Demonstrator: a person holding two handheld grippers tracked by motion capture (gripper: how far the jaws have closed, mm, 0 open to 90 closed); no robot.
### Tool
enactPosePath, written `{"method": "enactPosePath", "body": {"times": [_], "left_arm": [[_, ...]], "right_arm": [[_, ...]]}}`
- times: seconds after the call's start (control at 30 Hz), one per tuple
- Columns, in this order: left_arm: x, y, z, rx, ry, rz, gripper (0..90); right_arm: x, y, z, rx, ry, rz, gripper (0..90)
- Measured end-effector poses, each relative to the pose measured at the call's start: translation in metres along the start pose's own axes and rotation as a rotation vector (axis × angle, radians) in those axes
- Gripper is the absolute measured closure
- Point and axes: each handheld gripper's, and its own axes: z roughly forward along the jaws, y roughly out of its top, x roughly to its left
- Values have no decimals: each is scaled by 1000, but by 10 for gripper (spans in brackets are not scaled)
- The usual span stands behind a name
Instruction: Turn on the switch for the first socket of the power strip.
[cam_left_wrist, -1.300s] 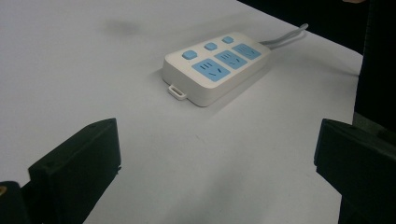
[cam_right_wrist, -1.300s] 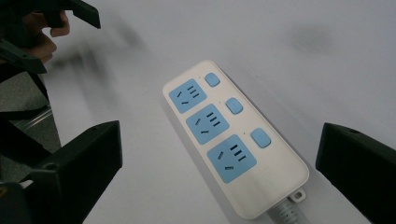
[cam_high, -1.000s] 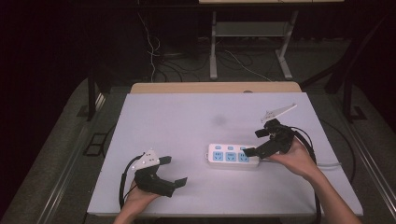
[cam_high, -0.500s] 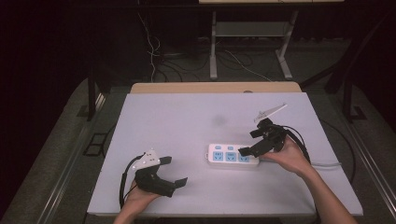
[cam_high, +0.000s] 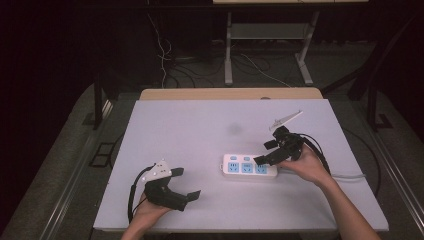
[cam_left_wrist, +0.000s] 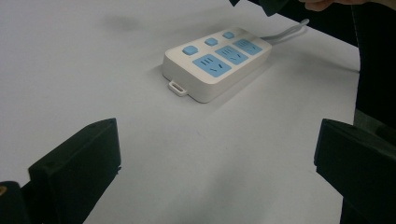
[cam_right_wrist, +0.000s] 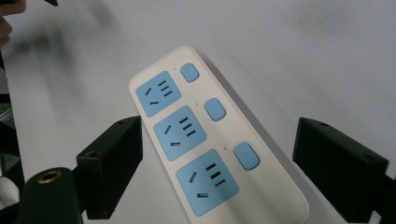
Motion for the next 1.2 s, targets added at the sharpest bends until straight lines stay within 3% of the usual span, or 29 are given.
{"method": "enactPosePath", "body": {"times": [0.27, 0.3, 0.7, 0.8, 1.2], "left_arm": [[0, 0, 1, 7, -3, -2, 0], [0, 0, 1, 7, -3, -2, 0], [1, 0, 1, 7, 0, 0, 0], [1, 0, 0, 7, 1, 1, 0], [2, -1, 0, 6, -1, 1, 0]], "right_arm": [[-5, -1, 4, 8, 14, -9, 355], [-6, 0, 4, 8, 11, -8, 432], [-11, -1, 11, 23, 3, -41, 847], [-12, -1, 13, 30, -6, -46, 892], [-18, -4, 25, 58, 0, -38, 895]]}}
